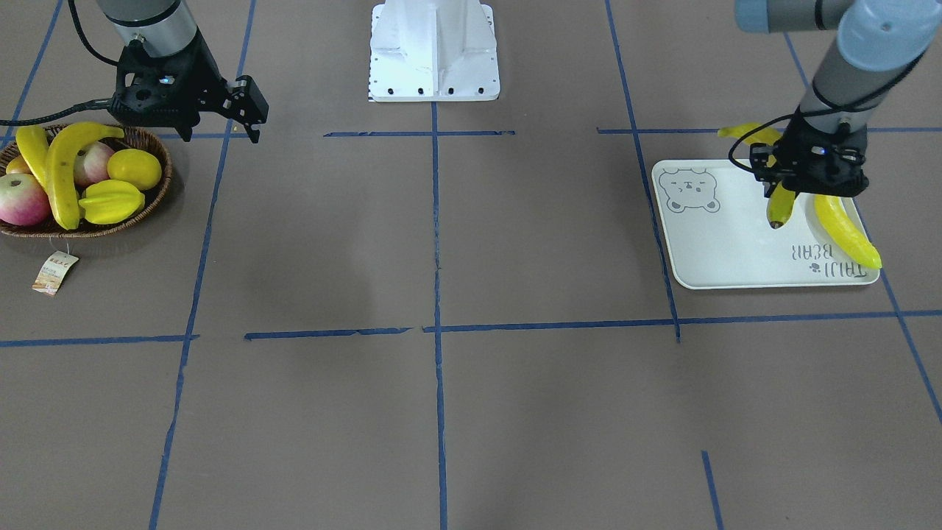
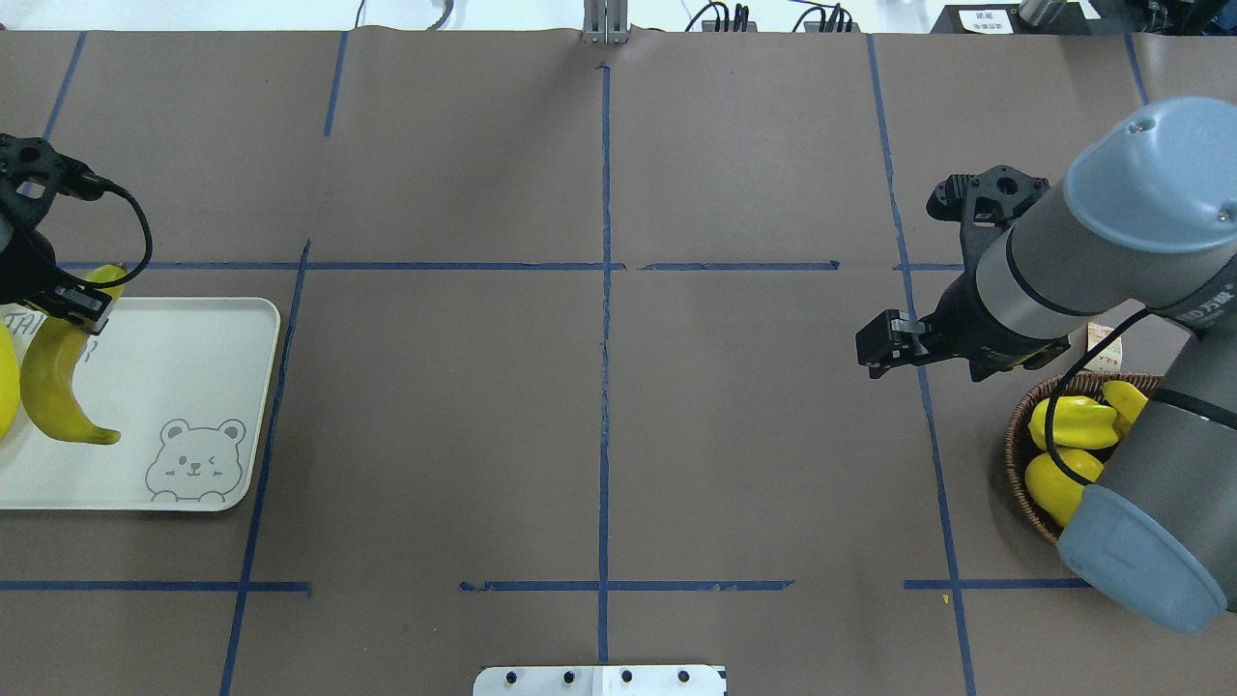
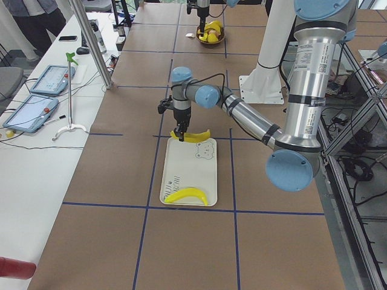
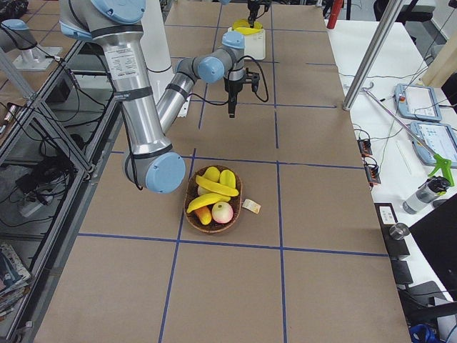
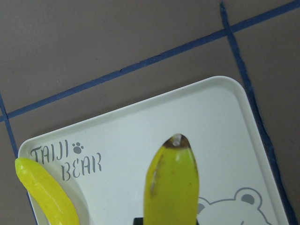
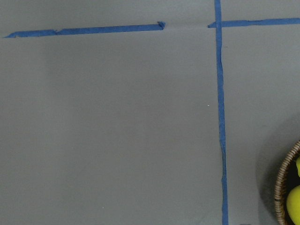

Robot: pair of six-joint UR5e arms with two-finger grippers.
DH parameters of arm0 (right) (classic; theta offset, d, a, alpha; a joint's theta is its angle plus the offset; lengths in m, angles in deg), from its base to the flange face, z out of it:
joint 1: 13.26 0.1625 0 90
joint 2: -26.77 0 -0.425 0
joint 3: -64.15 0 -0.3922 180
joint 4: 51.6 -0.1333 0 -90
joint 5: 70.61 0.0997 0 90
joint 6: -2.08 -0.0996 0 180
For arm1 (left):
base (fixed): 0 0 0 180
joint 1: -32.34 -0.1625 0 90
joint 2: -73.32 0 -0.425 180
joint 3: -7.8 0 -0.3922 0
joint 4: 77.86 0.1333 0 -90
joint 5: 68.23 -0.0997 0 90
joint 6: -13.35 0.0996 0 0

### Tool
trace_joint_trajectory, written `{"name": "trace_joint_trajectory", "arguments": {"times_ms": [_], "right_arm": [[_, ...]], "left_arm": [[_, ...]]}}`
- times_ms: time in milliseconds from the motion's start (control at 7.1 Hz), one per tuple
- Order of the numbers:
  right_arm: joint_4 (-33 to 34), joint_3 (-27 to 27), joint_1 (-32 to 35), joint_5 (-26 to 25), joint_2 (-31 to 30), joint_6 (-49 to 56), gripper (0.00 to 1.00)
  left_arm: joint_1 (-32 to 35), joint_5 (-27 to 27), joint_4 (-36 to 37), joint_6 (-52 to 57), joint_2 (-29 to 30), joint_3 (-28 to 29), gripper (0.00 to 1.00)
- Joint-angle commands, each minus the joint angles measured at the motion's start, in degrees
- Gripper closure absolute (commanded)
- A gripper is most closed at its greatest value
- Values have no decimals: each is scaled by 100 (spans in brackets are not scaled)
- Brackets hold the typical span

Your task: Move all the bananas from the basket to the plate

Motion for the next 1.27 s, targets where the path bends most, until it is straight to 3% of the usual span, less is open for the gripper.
{"name": "trace_joint_trajectory", "arguments": {"times_ms": [0,282,563,704,845,986,1126], "right_arm": [[0,47,8,6,-35,19,0],[0,47,8,6,-35,19,0],[0,47,-1,6,-27,19,0],[0,47,-1,-3,-27,19,0],[0,47,-1,-3,-27,11,0],[0,47,-1,-3,-27,11,0],[0,47,-1,-3,-27,11,0]], "left_arm": [[330,469,-1271,-28,-268,999,100],[357,470,-1833,-11,-408,1563,98],[348,479,-2948,-54,-462,2362,96],[357,470,-3066,-11,-480,2470,87],[357,470,-3067,24,-471,2558,68],[357,470,-3076,24,-471,2550,61],[366,470,-3085,24,-471,2524,16]]}}
